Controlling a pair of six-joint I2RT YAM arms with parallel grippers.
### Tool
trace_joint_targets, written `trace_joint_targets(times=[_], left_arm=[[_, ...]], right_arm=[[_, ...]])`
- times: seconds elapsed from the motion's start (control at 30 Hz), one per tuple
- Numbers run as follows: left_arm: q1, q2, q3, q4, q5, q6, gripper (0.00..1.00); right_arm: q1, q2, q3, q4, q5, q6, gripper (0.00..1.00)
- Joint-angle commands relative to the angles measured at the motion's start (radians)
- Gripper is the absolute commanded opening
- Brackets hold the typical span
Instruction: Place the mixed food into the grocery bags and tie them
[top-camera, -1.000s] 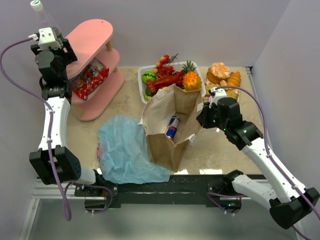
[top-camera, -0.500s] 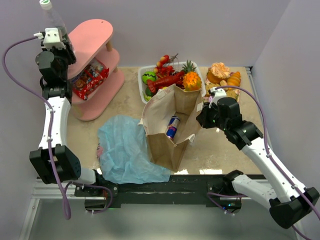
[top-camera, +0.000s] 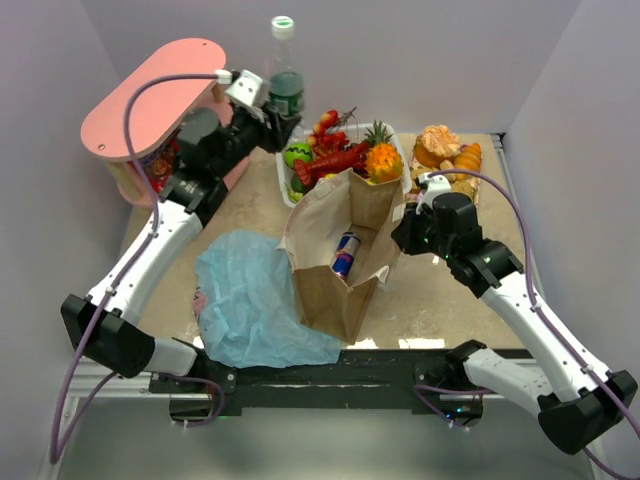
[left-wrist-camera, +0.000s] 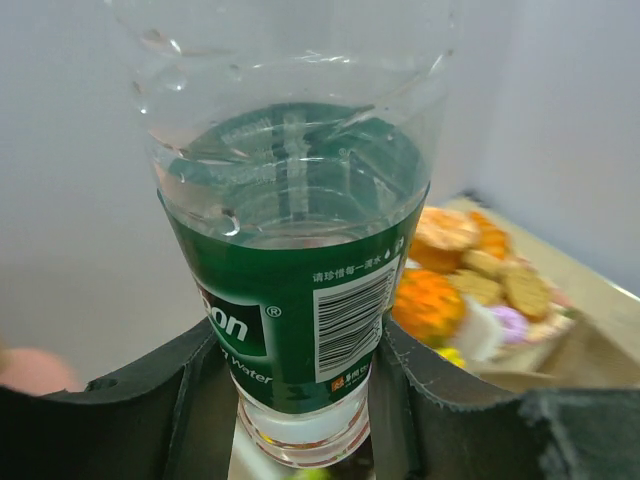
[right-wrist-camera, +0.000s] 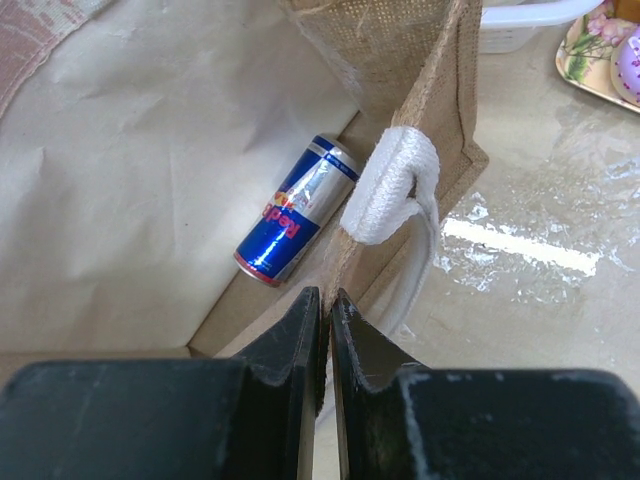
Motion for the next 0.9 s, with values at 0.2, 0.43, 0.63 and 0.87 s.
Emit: trace_joint_targets(times=[0.2,0.43,0.63,0.87], left_arm=[[-0.332,0.050,-0.062,-0.049,0.059,-0.079,0.24],[-0.386,0.136,-0.098,-0.272,0.114,-0.104,0.29],[-0.392,0.147,-0.164,-0.404,0.151,-0.125,0.30],[-0.414,0.170,-0.223,-0.404,0.195,-0.096,0.61]], right_arm=[[-0.001,0.003,0.049,0.029,0.065,-0.010,0.12],[-0.003,-0.026,0.080,-0.031,0.150,-0.037,0.12],[-0.003,-0.045,0.092,-0.057,0.212,-0.057,0.13],[-0.003,-0.025,0.104,-0.040,0.187,-0.047,0.13]])
